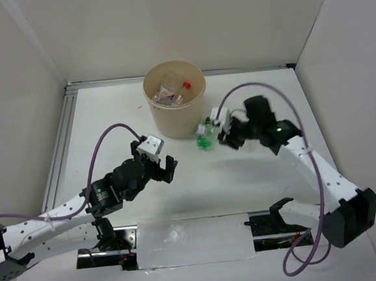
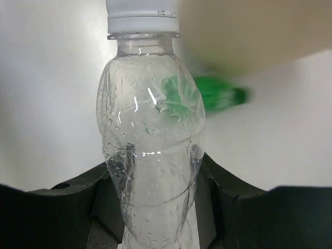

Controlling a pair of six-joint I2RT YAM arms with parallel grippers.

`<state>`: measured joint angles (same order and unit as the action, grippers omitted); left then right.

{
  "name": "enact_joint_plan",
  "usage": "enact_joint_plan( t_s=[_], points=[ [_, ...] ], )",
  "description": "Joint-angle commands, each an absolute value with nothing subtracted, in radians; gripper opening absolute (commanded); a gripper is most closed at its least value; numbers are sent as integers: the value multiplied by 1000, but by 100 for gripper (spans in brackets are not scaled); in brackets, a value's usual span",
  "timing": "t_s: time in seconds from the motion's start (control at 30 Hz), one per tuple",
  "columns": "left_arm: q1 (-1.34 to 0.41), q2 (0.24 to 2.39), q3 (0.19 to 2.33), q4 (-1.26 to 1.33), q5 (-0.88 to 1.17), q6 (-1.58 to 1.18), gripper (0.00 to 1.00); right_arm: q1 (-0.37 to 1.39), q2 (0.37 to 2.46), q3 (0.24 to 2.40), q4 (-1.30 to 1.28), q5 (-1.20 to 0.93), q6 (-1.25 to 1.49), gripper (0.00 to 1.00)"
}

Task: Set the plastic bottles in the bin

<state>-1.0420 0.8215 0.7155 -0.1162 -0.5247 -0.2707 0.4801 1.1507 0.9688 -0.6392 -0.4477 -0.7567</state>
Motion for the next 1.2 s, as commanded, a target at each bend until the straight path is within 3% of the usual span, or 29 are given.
enact_joint_plan(
  t_s=[0.0, 0.17, 0.23, 0.37, 0.7, 0.73, 0.8, 0.9, 1.1, 1.17],
  points=[
    [-1058, 842, 666, -46, -483, -336, 99, 316, 1074, 1149, -596, -602, -755, 17],
    [-1058, 851, 594, -20, -472, -437, 99, 158, 1123, 1300, -330, -774, -562, 21],
    [-1058, 851, 563, 3, -459, -463, 99, 170, 1211, 1336, -132, -796, -464, 25],
    [-1068, 851, 542, 3, -448, -503, 99, 254, 1415, 1501, 23, -799, -353, 32],
    [-1111, 755, 497, -34, -512, -569, 99, 407, 1833, 1934, -37, -786, -377, 43],
    [-1111, 755, 497, -34, -512, -580, 99, 419, 1854, 1954, -49, -785, -377, 48],
    [-1120, 744, 497, -64, -523, -591, 99, 419, 1906, 2014, -93, -761, -377, 85],
    [-1120, 733, 497, -86, -523, -600, 99, 394, 1917, 2036, -136, -776, -368, 91],
    [-1120, 712, 477, -95, -532, -600, 99, 226, 1789, 1967, -188, -868, -458, 92],
    [-1120, 703, 477, -95, -541, -600, 99, 178, 1724, 1900, -244, -845, -465, 83]
  ],
)
